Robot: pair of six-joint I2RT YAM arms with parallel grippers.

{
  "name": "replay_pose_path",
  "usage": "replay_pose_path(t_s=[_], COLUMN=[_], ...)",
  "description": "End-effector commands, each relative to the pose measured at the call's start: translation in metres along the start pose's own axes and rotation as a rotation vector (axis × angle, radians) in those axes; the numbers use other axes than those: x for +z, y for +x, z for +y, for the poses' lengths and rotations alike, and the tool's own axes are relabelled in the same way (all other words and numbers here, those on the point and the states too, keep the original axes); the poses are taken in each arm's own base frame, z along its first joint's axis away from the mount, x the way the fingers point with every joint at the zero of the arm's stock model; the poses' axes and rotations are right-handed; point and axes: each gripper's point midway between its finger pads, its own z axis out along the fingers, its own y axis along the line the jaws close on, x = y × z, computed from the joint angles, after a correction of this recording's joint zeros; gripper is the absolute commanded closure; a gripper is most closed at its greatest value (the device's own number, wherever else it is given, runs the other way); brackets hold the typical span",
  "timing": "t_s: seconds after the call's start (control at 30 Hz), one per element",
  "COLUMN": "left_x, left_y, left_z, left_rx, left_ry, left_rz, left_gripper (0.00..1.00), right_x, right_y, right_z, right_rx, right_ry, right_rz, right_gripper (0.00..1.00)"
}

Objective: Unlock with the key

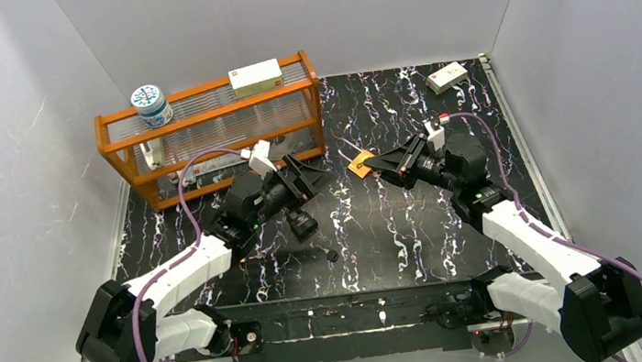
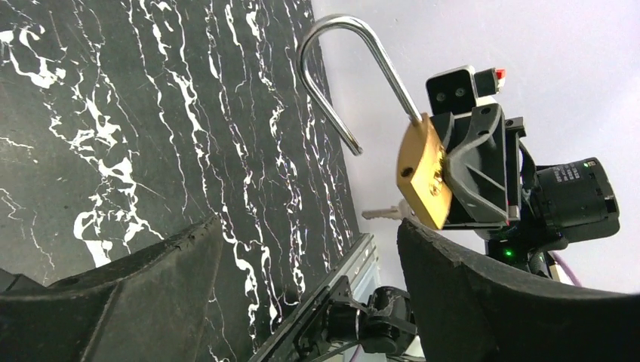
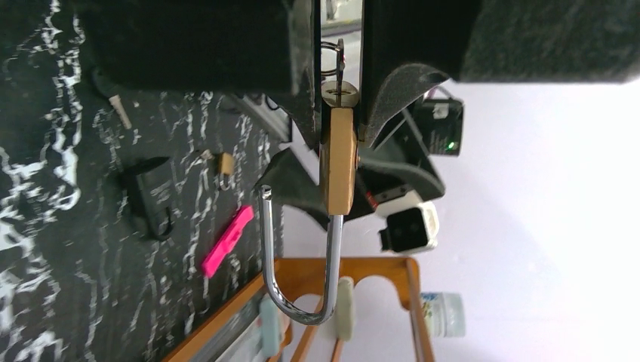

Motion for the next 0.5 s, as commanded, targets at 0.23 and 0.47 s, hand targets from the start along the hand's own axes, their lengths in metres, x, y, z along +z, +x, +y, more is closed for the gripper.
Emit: replay_pose_path(t_s=[0.23,0.47], left_x=[-0.003,0.032], left_y=[-0.013,-0.018], left_z=[0.023,0.023], left_rx=[0.016,-0.025], left_ry=[-0.165,-0.196], left_rz=[-0.049,-0.017], left_gripper=[0.16,0.15], right_x=[-0.002,-0.015], right_y=[-0.06,-0.103], right_z=[0.001,-0.04], right_rx=[-0.253,-0.313], right_ry=[0.104,0.239], right_rz=[-0.207,-0.298], right_gripper=[0.99,0.99])
